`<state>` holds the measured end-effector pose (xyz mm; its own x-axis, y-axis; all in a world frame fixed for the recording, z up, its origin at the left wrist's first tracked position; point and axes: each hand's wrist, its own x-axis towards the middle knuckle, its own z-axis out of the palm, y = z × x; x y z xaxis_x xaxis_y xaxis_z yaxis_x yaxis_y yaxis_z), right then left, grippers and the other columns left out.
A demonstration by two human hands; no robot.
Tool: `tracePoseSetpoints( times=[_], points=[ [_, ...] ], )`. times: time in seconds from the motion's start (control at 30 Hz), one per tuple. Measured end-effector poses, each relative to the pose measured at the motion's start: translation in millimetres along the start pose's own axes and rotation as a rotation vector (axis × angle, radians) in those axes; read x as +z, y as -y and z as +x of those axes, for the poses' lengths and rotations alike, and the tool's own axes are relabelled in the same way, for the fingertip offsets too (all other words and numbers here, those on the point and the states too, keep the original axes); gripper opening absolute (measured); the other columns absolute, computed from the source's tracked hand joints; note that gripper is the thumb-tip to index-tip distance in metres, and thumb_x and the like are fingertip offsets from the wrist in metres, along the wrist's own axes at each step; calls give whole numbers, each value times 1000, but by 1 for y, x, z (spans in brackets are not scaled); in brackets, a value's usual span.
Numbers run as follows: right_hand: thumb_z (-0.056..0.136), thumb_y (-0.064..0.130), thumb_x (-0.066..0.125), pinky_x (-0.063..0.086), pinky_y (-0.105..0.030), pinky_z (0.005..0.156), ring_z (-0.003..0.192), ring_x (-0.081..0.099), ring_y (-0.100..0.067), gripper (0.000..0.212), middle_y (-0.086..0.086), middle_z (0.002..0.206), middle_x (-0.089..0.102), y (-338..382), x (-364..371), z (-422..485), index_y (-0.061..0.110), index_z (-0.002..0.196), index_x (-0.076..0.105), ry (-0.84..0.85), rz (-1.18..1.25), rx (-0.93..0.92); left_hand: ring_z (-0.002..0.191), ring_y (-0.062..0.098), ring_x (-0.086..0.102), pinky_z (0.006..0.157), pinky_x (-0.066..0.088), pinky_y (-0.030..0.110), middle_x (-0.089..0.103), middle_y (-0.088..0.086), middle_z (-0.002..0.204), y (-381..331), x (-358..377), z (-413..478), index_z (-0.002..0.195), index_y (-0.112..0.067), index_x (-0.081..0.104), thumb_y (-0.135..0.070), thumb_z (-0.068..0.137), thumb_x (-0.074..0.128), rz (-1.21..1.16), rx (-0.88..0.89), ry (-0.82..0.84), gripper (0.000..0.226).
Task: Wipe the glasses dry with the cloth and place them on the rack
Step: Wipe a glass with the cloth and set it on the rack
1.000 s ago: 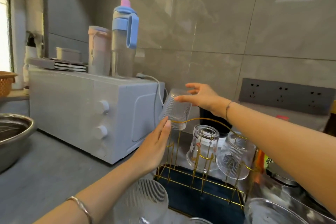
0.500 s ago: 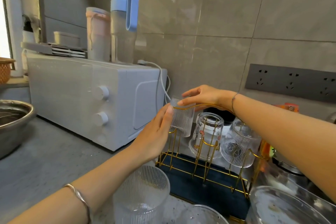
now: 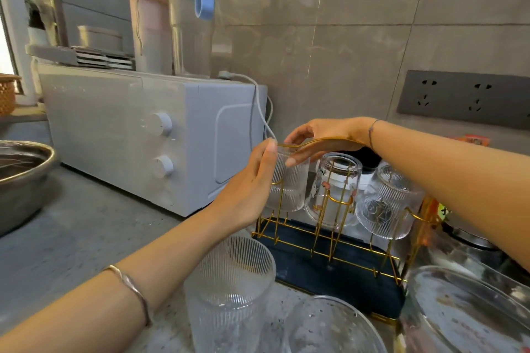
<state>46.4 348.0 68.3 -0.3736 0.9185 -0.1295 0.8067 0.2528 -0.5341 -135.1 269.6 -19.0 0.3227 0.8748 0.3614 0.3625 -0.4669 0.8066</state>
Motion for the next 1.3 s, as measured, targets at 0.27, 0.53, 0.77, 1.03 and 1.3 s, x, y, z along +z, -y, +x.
tracePoseSetpoints(
  times=[0.27, 0.53, 0.77, 1.03, 1.3],
  points=[
    [77, 30, 73, 50, -21, 83, 106, 56, -6, 55, 6, 121, 54, 1, 1, 2, 23, 126, 48, 31, -29, 9, 126, 5, 41, 83, 25, 8, 41, -9, 144, 8, 2, 4, 152, -36, 15, -62, 92, 5, -17, 18, -14, 67],
    [83, 26, 67, 50, -22, 87, 108, 56, -10, 59, 4, 124, 53, 1, 1, -1, 21, 136, 42, 43, 35, 12, 133, 2, 31, 97, 20, 21, 31, -7, 155, 5, 2, 3, 152, -36, 14, -58, 95, 6, -37, 25, -13, 61],
    [71, 31, 76, 51, -33, 96, 111, 62, -15, 53, -4, 121, 64, -8, -5, -21, 19, 120, 58, -253, 299, -37, 146, 8, 19, 104, 12, 19, 16, -11, 161, 5, 0, 0, 154, -34, 8, -60, 95, 7, -2, 2, -14, 65],
    [86, 18, 68, 55, -27, 90, 109, 65, -19, 35, -10, 117, 66, 36, -13, -101, 11, 119, 60, -480, 425, -113, 124, -1, 36, 85, 21, -8, 40, -16, 135, -30, -11, -34, 140, -30, 34, -46, 102, 23, 55, 22, -39, 42],
    [88, 24, 63, 57, -23, 82, 103, 67, -15, 30, -6, 113, 69, 80, 9, -208, 14, 116, 63, -399, 272, -89, 131, 3, 38, 103, 32, 21, 45, -10, 142, -79, -5, -96, 144, -24, 37, -44, 94, 54, 88, 147, -19, 56]
  ],
)
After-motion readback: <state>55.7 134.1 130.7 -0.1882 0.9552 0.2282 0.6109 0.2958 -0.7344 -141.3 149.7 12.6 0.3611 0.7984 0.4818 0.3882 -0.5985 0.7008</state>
